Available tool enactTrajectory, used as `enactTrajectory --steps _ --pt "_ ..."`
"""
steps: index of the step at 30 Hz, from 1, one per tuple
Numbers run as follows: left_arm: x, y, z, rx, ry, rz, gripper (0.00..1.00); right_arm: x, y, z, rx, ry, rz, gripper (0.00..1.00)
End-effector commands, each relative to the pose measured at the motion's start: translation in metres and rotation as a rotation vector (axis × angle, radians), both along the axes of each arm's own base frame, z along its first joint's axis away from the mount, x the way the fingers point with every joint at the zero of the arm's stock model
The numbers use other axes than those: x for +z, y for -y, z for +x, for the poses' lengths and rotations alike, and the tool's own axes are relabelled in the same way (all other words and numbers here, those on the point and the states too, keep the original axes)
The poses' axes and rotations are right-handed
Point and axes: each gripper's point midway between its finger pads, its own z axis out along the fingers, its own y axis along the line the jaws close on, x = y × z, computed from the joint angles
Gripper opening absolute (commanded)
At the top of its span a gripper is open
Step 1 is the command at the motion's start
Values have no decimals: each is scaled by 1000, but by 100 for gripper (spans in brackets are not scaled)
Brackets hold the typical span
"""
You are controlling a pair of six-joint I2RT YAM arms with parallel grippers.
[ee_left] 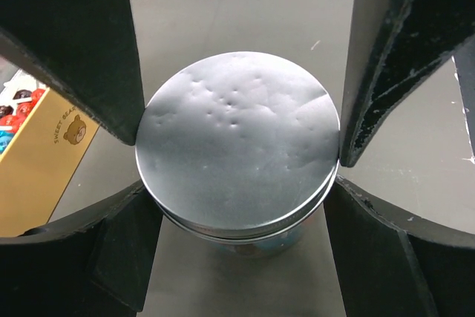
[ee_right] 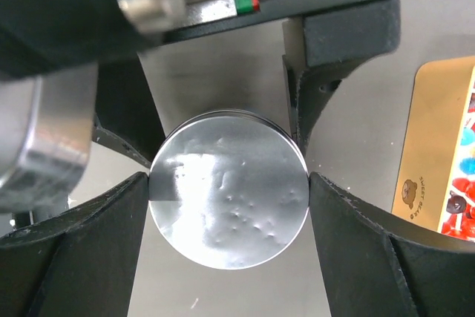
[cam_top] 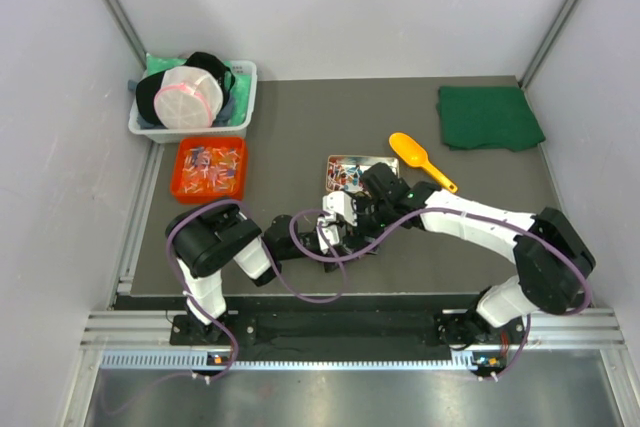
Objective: Pack the candies
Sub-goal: Screw the bottle lid onto the packing bottle.
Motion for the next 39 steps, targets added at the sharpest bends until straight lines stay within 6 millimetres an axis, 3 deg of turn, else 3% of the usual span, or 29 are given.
enactTrajectory --steps 1,10,19,26,30,35,39 --pt "34 -5 31 161 131 -104 76 -27 11 -6 -123 -42 -90 72" --pt "45 -18 45 283 203 -126 76 -40 11 -3 -303 -125 -113 72" --pt "46 -20 48 329 262 -112 76 -34 0 7 -497 -195 -92 74" --pt "45 -19 47 327 264 -106 76 -18 -14 4 -458 -187 -65 84" --pt "44 -18 47 319 263 -104 76 -6 -13 -1 -398 -177 -42 98" --pt "43 -16 46 313 260 -102 77 13 -8 10 -388 -190 16 99" --pt "42 -16 46 311 258 -99 77 22 -8 1 -330 -228 41 99"
